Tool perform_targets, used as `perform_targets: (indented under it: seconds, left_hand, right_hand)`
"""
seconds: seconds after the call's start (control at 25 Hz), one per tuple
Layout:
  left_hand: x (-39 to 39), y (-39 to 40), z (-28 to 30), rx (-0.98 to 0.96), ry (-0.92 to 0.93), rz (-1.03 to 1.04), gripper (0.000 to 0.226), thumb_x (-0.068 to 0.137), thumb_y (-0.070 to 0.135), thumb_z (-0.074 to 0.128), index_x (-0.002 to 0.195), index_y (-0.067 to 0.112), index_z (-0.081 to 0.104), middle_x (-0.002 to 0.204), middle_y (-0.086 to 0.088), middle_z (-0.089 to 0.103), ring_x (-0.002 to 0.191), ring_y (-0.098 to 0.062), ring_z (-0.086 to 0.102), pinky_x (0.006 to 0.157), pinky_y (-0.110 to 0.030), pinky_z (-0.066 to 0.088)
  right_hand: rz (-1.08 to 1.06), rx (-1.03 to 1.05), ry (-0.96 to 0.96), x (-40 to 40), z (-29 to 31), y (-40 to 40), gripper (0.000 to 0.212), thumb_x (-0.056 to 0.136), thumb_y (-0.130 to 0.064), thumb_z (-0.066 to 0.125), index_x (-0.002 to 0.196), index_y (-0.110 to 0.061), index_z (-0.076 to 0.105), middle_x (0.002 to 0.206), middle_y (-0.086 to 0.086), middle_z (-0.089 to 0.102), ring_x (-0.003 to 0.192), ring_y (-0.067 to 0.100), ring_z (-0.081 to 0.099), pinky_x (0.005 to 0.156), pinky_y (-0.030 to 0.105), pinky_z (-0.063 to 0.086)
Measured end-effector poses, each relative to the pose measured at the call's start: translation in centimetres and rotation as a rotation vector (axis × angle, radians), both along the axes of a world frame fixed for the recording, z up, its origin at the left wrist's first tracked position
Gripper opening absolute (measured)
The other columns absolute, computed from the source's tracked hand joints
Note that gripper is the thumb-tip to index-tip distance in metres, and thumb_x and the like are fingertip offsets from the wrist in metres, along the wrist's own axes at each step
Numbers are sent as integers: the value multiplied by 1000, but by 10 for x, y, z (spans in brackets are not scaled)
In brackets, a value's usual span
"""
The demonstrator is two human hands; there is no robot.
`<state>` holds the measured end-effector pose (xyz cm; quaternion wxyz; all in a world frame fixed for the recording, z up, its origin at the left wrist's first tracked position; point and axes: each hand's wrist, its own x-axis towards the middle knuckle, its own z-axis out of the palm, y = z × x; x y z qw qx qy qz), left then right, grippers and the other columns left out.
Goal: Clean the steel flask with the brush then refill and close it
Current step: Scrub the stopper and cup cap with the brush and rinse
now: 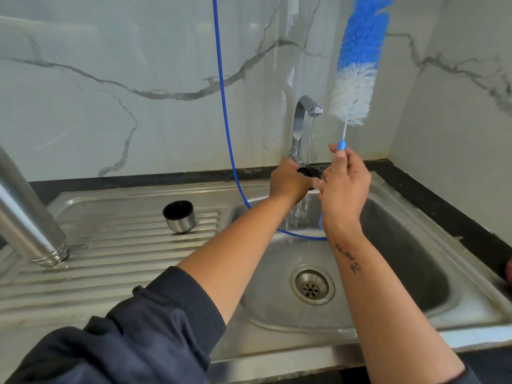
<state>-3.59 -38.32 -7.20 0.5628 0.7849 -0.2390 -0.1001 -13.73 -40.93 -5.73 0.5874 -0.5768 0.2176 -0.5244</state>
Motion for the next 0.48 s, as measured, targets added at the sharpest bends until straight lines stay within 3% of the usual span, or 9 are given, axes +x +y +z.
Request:
perform_targets:
  seconds: [0.12,0.2,0.36,0.48]
  left_hand:
    - [-3,23,0,223,-370,-89,41,76,15,80,104,16,51,99,-5,61,86,-22,58,63,-32,42]
    - [-3,38,2,348,-518,-133,45,76,14,81,109,18,52,103,-4,61,93,-24,60,67,-33,46]
    - [-6,67,15,213,-598,-75,48,70,17,87,105,13,54,99,-4,65,87,-22,60,69,-35,50]
    - [-8,82,5,337,-554,-108,50,69,20,89,102,15,52,98,-4,64,88,-24,62,66,-34,49]
  right_hand:
    - [4,-14,10,0,0,2,31,108,-29,43,121,-18,68,59,-9,39,53,9,35,52,31,33]
    - [21,-23,8,-1,-1,4,31,108,-32,42,121,-20,68,61,-7,40,54,10,35,51,32,33]
    - [50,-41,4,-1,-2,6,29,105,-37,43,113,-26,69,61,-7,41,56,11,35,54,35,33]
    - [65,-45,8,-2,-2,9,26,106,-36,43,108,-31,68,61,-7,40,55,11,34,54,36,32]
